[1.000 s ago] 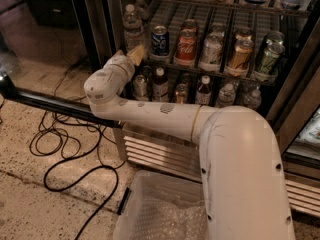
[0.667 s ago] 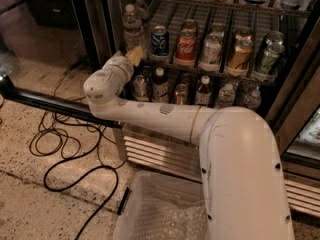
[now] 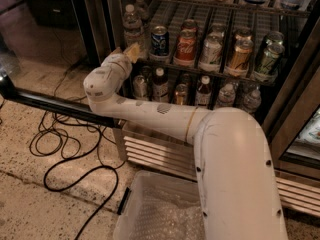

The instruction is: Pick water bottle from middle shelf of fridge

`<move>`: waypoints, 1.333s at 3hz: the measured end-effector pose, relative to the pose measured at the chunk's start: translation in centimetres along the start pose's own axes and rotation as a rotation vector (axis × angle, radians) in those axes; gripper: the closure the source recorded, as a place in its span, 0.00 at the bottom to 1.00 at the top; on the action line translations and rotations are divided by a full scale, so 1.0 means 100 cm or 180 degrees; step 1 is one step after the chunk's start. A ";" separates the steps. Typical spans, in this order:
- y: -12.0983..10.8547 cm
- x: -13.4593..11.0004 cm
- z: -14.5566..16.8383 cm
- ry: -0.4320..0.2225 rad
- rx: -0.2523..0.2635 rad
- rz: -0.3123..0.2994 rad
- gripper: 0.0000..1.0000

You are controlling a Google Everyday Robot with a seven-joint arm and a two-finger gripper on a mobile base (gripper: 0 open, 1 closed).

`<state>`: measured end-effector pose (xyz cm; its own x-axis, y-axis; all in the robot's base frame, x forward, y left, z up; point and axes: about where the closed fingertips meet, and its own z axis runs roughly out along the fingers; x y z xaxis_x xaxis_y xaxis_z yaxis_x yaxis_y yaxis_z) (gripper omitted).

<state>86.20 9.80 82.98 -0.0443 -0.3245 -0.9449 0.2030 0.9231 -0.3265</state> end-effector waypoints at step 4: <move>-0.023 0.005 0.012 0.0008 0.0243 0.0012 0.43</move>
Offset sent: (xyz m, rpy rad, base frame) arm 0.0105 -0.0146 0.0124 0.0797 -0.0715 -0.0398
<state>86.88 7.26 83.29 -0.0459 -0.3204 -0.9462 0.2772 0.9059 -0.3202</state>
